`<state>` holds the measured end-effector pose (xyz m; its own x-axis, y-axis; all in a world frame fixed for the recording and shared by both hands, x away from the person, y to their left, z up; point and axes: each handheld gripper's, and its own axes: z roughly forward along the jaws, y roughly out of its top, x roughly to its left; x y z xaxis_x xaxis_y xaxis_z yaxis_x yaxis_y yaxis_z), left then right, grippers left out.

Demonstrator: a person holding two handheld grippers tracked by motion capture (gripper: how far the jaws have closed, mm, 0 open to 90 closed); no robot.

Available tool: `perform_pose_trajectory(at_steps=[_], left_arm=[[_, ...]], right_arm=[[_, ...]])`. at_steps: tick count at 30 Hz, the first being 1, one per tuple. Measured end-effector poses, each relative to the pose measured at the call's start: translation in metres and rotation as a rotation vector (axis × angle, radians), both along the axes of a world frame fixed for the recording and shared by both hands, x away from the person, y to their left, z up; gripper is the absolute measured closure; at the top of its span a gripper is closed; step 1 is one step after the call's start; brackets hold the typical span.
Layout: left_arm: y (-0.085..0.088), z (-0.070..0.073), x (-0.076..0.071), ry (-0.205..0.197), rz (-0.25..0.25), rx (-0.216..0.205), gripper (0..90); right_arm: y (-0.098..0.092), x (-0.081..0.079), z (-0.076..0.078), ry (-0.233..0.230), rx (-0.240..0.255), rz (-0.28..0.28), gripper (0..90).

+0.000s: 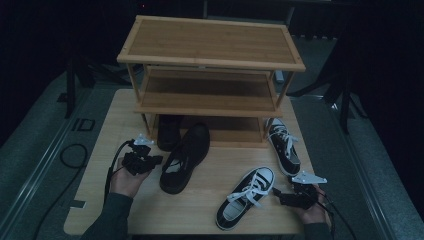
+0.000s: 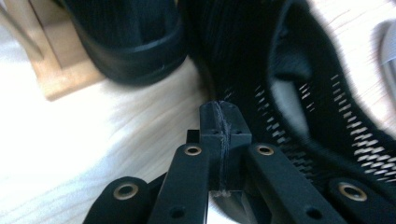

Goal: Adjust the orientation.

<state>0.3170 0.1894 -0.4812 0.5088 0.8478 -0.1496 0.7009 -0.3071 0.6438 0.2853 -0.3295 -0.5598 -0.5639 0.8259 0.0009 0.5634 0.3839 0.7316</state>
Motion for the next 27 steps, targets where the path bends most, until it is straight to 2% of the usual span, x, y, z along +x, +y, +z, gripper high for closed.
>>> perform_pose_trajectory(at_steps=[5,13,17,27], left_arm=[[0.003,-0.02,-0.001,0.05,0.008,0.024,89.3],[0.0,-0.04,-0.008,0.098,-0.007,0.037,89.2],[-0.002,-0.044,-0.012,0.101,0.0,0.048,89.3],[-0.006,-0.046,-0.02,0.102,-0.002,0.043,89.3]], right_arm=[[0.0,0.0,0.0,0.0,0.0,0.0,20.4],[0.0,0.0,0.0,0.0,0.0,0.0,20.4],[0.0,0.0,0.0,0.0,0.0,0.0,20.4],[0.0,0.0,0.0,0.0,0.0,0.0,20.4]])
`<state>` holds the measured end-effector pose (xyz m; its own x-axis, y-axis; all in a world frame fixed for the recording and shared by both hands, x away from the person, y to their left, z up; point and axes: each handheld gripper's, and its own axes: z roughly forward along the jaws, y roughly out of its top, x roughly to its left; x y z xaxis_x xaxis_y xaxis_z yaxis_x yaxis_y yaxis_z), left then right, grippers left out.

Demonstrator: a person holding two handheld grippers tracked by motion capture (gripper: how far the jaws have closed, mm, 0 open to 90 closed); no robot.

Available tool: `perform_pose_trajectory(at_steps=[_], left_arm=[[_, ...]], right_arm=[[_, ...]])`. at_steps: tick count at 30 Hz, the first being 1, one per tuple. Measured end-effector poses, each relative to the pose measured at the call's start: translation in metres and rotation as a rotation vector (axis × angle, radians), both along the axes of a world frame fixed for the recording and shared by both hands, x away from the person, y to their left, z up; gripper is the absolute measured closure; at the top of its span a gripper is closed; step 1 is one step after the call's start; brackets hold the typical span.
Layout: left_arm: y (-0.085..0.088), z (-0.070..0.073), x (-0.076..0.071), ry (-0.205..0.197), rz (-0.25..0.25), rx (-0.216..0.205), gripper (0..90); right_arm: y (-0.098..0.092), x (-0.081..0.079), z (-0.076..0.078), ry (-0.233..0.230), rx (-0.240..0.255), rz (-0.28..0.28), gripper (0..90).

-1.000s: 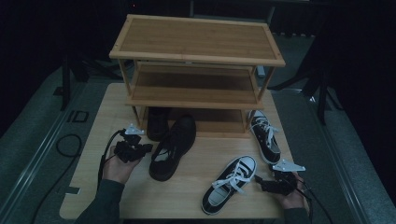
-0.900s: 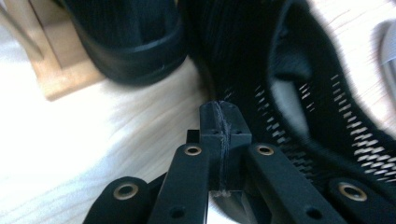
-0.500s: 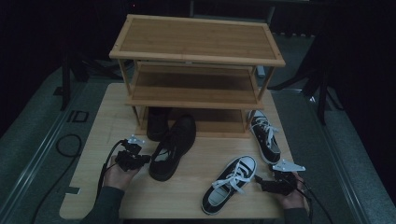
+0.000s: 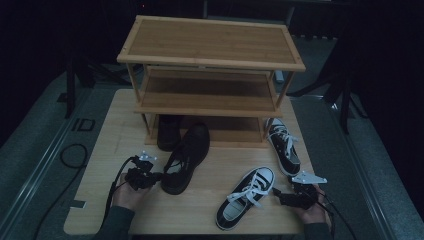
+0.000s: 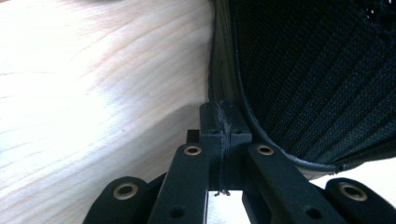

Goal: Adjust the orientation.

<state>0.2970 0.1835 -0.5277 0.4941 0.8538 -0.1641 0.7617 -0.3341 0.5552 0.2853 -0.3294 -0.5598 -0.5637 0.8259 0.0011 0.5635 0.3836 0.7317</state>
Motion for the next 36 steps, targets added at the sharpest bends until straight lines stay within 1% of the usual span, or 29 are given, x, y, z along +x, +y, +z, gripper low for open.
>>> perform_pose_trajectory(at_steps=[7,8,9,10,13,14,15,16,17,18,19,20,25,26,27,29,31,32,33,36], left_arm=[[-0.013,-0.001,-0.008,-0.001,-0.03,-0.011,89.3],[-0.017,-0.001,-0.01,0.0,-0.041,-0.009,89.3],[-0.017,-0.001,-0.01,0.0,-0.041,-0.009,89.4],[-0.023,-0.002,-0.012,-0.002,-0.051,-0.013,89.4],[-0.028,-0.002,-0.014,-0.001,-0.062,-0.013,89.4],[-0.034,-0.003,-0.016,0.001,-0.071,-0.012,89.3],[-0.034,-0.003,-0.016,0.001,-0.071,-0.012,89.4],[-0.038,-0.004,-0.016,0.005,-0.086,-0.01,89.4],[-0.038,-0.004,-0.016,0.005,-0.086,-0.01,89.3],[-0.043,-0.005,-0.017,0.005,-0.096,-0.009,89.4],[-0.043,-0.005,-0.017,0.005,-0.096,-0.009,89.4],[-0.048,-0.005,-0.018,0.006,-0.107,-0.006,89.4],[-0.056,-0.005,-0.019,0.005,-0.123,0.001,89.4],[-0.06,-0.005,-0.019,0.005,-0.13,0.002,89.4],[-0.06,-0.005,-0.019,0.005,-0.13,0.002,89.4],[-0.063,-0.005,-0.019,0.003,-0.134,0.007,89.4],[-0.072,-0.005,-0.018,-0.002,-0.147,0.007,89.4],[-0.072,-0.005,-0.018,-0.002,-0.147,0.007,89.4],[-0.076,-0.006,-0.018,-0.009,-0.154,0.013,89.4],[-0.078,-0.006,-0.017,-0.011,-0.161,0.016,89.4]], right_arm=[[0.0,0.0,0.0,0.0,-0.001,0.0,20.4],[0.0,0.0,0.0,0.0,-0.001,0.0,20.4],[0.0,0.0,0.0,0.0,-0.001,0.0,20.4],[0.0,0.0,0.0,0.0,-0.001,0.0,20.4],[0.0,0.0,0.0,0.0,-0.001,0.0,20.4],[0.0,0.0,0.0,0.0,0.0,0.0,20.4],[0.0,0.0,0.0,0.0,0.0,0.0,20.4],[0.0,0.0,0.0,0.0,-0.001,0.0,20.4],[0.0,0.0,0.0,0.0,-0.001,0.0,20.4],[0.0,0.0,0.0,0.0,-0.001,0.0,20.4],[0.0,0.0,0.0,0.0,-0.001,0.0,20.4],[0.0,0.0,0.0,0.0,0.0,0.0,20.4],[0.0,0.0,0.0,0.0,0.0,0.0,20.4],[0.0,0.0,0.0,0.0,-0.001,0.0,20.4],[0.0,0.0,0.0,0.0,-0.001,0.0,20.4],[0.0,0.0,0.0,0.0,-0.001,0.0,20.4],[0.0,0.0,0.0,0.0,-0.001,0.0,20.4],[0.0,0.0,0.0,0.0,-0.001,0.0,20.4],[0.0,0.0,0.0,0.0,-0.001,0.0,20.4],[0.0,0.0,0.0,0.0,-0.001,0.0,20.4]])
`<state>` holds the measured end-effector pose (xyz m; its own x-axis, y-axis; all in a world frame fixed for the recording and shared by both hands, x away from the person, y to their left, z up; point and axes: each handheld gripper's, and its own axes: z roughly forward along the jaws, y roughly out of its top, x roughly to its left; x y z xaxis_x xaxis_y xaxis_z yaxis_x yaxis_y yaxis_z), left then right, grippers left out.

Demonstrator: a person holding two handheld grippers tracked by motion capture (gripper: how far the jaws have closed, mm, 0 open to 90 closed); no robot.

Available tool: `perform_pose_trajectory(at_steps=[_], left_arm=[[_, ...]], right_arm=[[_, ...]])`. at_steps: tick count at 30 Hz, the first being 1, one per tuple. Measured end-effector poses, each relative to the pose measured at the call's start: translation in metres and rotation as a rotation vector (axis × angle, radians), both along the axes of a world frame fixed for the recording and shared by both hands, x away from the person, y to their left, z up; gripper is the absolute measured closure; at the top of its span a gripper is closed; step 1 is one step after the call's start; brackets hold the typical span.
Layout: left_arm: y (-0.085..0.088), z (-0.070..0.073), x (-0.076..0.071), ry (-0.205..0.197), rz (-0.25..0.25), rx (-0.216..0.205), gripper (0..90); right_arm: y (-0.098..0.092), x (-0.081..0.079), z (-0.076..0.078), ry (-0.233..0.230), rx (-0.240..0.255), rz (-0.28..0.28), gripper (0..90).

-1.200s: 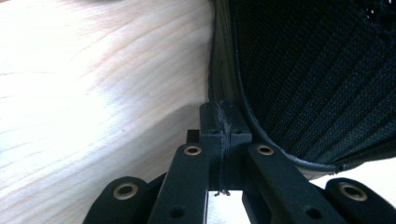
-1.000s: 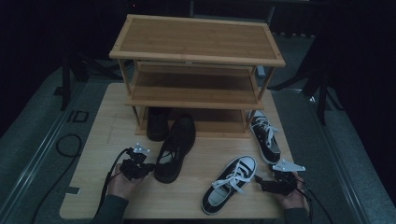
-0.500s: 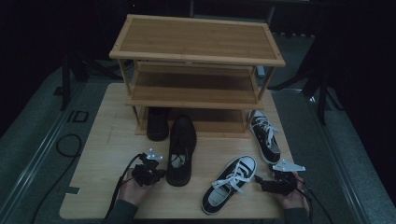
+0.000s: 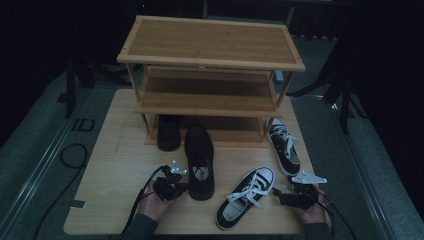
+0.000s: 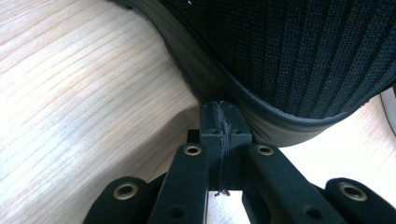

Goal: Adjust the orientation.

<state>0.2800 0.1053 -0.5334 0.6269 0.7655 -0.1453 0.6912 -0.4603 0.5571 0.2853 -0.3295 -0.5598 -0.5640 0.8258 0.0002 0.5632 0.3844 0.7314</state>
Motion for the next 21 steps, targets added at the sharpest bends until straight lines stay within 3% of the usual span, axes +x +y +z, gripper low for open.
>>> perform_pose_trajectory(at_steps=[4,7,10,14,18,21], left_arm=[[-0.001,0.001,-0.002,-0.01,-0.004,0.006,89.3],[-0.007,0.009,-0.015,-0.062,-0.026,0.059,89.2],[-0.011,0.014,-0.024,-0.091,-0.048,0.074,89.2],[-0.017,0.02,-0.032,-0.101,-0.089,0.063,88.9],[-0.029,0.024,-0.039,-0.12,-0.131,0.084,88.3],[-0.032,0.025,-0.04,-0.127,-0.134,0.1,87.6]], right_arm=[[0.0,0.0,0.0,0.0,0.001,0.0,20.4],[0.0,0.0,0.0,0.0,0.0,0.0,20.4],[0.0,0.0,0.0,0.0,0.001,0.0,20.4],[0.0,0.0,0.0,0.0,0.0,0.0,20.4],[0.0,0.0,0.0,0.0,0.001,0.0,20.4],[0.0,0.0,0.0,0.0,0.0,0.0,20.4]])
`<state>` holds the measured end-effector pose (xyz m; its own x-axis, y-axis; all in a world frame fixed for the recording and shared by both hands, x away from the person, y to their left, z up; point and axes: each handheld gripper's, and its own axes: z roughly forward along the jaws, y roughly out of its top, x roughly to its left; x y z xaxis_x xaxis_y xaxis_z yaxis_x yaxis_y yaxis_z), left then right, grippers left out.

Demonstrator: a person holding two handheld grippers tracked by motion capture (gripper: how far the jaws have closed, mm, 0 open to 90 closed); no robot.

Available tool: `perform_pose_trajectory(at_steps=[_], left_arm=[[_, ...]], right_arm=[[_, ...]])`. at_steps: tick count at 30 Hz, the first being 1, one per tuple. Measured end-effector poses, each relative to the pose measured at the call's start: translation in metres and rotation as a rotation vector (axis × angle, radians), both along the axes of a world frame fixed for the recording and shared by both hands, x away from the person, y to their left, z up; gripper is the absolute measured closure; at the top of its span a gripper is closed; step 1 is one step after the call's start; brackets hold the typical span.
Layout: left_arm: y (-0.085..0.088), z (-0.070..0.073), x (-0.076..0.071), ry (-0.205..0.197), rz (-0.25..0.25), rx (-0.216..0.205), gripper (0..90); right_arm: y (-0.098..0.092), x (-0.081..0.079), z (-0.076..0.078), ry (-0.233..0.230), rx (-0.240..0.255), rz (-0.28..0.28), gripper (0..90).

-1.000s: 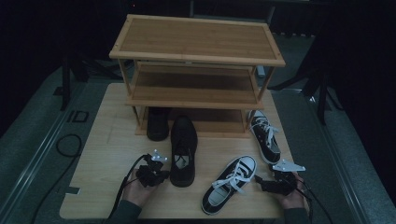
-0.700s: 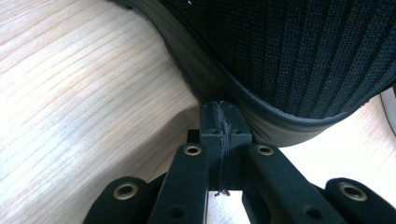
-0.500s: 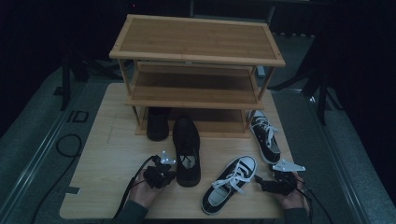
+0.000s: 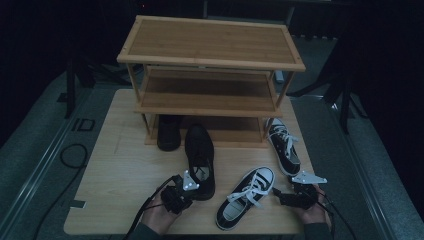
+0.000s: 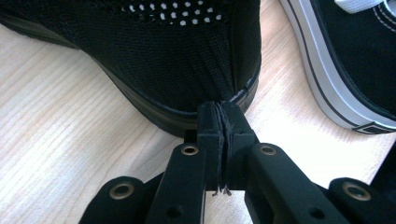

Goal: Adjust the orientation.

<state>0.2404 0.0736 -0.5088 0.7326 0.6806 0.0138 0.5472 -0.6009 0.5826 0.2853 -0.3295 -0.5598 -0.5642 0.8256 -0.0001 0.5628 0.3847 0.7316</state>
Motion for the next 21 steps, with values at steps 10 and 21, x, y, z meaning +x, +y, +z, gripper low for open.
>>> perform_pose_trajectory(at_steps=[10,21], left_arm=[[-0.026,-0.011,-0.005,0.03,-0.111,0.02,88.3],[-0.039,-0.022,0.005,0.038,-0.133,0.029,89.5]], right_arm=[[0.0,0.0,0.0,0.0,0.0,0.0,20.4],[0.0,0.0,0.0,0.001,0.001,-0.001,20.4]])
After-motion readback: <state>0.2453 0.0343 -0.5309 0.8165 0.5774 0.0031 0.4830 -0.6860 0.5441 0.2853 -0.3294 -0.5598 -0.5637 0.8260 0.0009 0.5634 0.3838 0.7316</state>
